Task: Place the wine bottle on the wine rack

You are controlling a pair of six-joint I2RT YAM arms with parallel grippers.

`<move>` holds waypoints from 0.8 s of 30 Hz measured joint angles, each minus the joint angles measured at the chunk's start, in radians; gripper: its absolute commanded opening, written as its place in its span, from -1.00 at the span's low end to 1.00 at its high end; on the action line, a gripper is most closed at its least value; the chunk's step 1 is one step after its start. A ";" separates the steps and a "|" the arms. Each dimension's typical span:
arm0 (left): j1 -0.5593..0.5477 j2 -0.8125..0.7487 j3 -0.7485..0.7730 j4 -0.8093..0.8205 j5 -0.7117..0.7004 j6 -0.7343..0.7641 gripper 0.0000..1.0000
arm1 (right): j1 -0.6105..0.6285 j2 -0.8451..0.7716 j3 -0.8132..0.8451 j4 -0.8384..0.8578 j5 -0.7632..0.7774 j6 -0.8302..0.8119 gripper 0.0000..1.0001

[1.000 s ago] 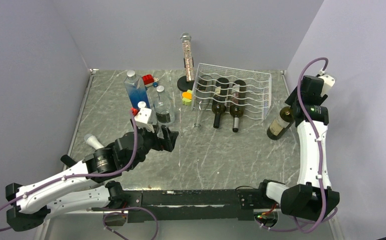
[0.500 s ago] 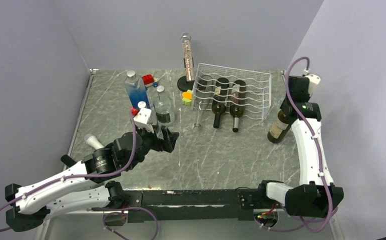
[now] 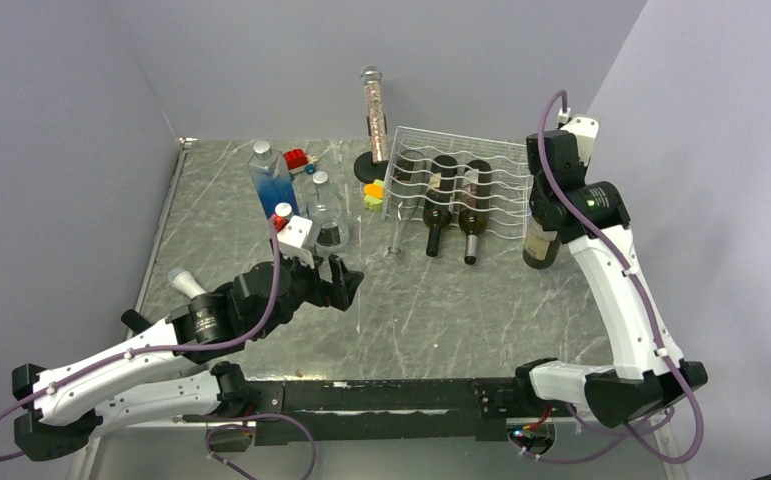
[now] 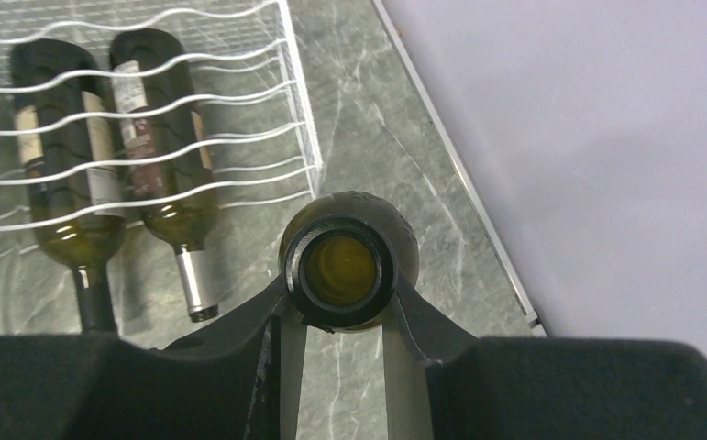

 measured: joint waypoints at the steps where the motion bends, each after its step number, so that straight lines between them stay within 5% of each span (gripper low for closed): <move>1: 0.000 0.000 0.003 -0.005 -0.011 -0.009 0.99 | 0.014 -0.007 0.014 -0.007 -0.002 -0.002 -1.00; 11: 0.000 -0.056 0.008 0.011 -0.063 -0.088 0.99 | 0.050 -0.128 0.082 -0.044 -0.241 -0.036 -1.00; 24: 0.001 0.023 -0.007 0.110 0.273 0.016 0.99 | 0.164 -0.176 -0.010 0.040 -0.787 -0.014 -1.00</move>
